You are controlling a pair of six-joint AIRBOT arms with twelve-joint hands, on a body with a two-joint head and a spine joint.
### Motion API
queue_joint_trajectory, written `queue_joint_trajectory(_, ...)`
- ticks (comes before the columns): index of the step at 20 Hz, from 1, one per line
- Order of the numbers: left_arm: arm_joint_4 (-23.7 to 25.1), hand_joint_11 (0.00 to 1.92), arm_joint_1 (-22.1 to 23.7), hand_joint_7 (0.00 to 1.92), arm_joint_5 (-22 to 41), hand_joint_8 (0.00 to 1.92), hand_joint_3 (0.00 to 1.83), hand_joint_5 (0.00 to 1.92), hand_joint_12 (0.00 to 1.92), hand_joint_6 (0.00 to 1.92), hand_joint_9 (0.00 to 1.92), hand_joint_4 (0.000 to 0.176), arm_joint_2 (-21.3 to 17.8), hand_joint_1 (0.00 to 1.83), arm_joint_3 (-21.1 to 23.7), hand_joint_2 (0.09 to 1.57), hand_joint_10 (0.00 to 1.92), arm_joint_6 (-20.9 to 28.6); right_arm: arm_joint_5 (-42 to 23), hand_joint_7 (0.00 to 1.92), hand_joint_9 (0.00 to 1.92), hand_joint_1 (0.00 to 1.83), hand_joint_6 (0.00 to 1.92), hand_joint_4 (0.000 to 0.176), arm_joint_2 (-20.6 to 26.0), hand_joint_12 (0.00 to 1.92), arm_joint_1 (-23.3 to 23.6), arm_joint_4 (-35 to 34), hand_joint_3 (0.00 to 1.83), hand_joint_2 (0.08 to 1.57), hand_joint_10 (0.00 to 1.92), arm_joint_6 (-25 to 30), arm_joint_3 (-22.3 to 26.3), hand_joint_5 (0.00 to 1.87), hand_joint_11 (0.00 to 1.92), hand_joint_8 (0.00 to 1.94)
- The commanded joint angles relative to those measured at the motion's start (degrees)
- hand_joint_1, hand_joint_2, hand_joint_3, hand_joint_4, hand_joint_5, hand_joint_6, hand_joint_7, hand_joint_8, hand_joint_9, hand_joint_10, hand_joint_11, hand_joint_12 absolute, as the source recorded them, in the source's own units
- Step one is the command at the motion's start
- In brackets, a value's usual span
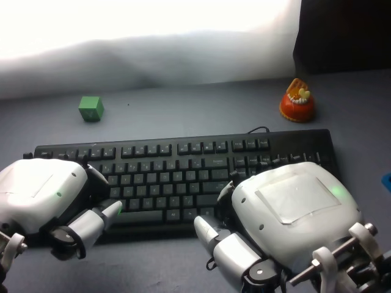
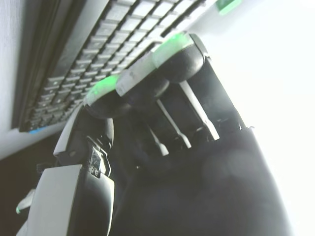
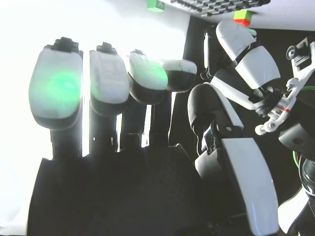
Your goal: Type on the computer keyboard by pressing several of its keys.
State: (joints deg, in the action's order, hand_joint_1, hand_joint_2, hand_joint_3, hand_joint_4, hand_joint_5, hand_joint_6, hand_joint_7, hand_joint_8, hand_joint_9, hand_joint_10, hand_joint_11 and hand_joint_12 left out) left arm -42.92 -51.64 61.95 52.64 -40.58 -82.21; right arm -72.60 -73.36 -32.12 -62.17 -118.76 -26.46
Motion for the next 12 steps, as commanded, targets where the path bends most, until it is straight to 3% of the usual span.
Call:
queue_joint_trajectory(1, 2.1, 0.00, 0.3, 0.00, 5.6, 0.02, 0.79, 0.01, 0.76, 0.06, 0.02, 0.018, 0.0, 0.89, 0.1, 1.08, 0.13, 0.1, -2.8, 0.11, 0.07, 0.47, 0.10, 0.000, 0.0, 0.74, -0.1, 4.9, 0.22, 1.22, 0.24, -0.1, 0.4, 0.04, 0.00, 0.09)
queue_joint_trajectory(2, 2.1, 0.00, 0.2, 0.00, 5.6, 0.00, 0.69, 0.02, 0.73, 0.01, 0.04, 0.020, 0.0, 0.88, 0.2, 1.12, 0.04, 0.1, -2.7, 0.14, 0.13, 0.44, 0.02, 0.000, -0.1, 0.70, -0.1, 4.8, 0.01, 1.34, 0.11, -0.1, 0.4, 0.04, 0.00, 0.00)
queue_joint_trajectory(5, 2.1, 0.00, -0.5, 0.00, 5.6, 0.00, 0.55, 0.00, 0.60, 0.00, 0.03, 0.015, 0.0, 0.84, 0.1, 1.21, 0.00, 0.0, -2.6, 0.15, 0.15, 0.49, 0.02, 0.000, -0.2, 0.71, 0.0, 4.6, 0.00, 1.32, 0.08, -0.2, 0.4, 0.09, 0.00, 0.00)
queue_joint_trajectory(8, 2.1, 0.00, -1.5, 0.00, 5.6, 0.00, 0.42, 0.02, 0.61, 0.00, 0.04, 0.020, 0.7, 0.86, -0.5, 1.23, 0.00, 0.0, -1.2, 0.13, 0.14, 0.46, 0.01, 0.000, -0.2, 0.77, 0.6, 4.0, 0.00, 1.32, 0.05, -2.3, 0.4, 0.09, 0.00, 0.00)
queue_joint_trajectory(10, 2.1, 0.00, -2.4, 0.02, 5.6, 0.00, 0.41, 0.02, 0.67, 0.00, 0.06, 0.014, 1.5, 0.87, -0.8, 1.22, 0.01, 0.0, 0.4, 0.16, 0.15, 0.51, 0.01, 0.000, -0.8, 0.85, 1.5, 3.4, 0.00, 1.31, 0.04, -2.2, -0.3, 0.11, 0.00, 0.01)
queue_joint_trajectory(12, 2.2, 0.00, -3.3, 0.02, 5.7, 0.00, 0.41, 0.02, 0.72, 0.00, 0.07, 0.018, 2.5, 0.86, -1.2, 1.23, 0.01, -0.1, 0.4, 0.17, 0.18, 0.52, 0.00, 0.000, -2.7, 0.87, 2.5, 2.6, 0.00, 1.30, 0.04, -3.6, -1.5, 0.09, 0.00, 0.00)
